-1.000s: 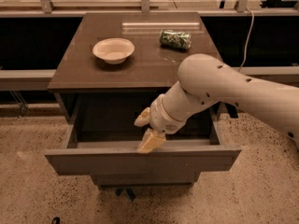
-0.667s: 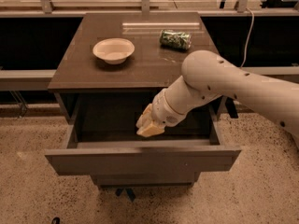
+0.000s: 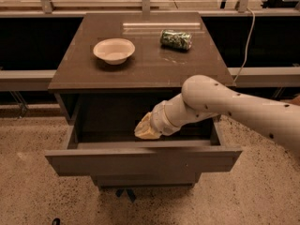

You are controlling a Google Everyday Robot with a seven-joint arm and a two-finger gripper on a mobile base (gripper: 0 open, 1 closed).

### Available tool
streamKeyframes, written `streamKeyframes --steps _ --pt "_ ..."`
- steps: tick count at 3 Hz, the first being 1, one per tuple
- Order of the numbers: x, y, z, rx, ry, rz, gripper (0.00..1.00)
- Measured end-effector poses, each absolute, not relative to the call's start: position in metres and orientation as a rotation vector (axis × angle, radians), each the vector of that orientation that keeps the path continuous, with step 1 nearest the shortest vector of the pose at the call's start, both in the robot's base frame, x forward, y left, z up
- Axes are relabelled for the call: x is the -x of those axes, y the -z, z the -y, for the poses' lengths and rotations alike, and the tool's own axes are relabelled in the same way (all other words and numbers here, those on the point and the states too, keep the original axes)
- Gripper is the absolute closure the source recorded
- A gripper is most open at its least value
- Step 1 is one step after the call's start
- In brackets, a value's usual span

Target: Open top drawer

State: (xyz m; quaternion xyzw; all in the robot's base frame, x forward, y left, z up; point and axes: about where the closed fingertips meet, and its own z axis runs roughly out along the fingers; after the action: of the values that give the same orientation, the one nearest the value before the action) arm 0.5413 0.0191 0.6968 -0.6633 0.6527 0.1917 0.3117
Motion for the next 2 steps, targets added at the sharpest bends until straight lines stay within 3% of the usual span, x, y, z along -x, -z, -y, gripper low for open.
streamKeyframes --steps 2 --pt "-0.558 -0.664 -0.032 1.772 -0.485 -1.553 1.0"
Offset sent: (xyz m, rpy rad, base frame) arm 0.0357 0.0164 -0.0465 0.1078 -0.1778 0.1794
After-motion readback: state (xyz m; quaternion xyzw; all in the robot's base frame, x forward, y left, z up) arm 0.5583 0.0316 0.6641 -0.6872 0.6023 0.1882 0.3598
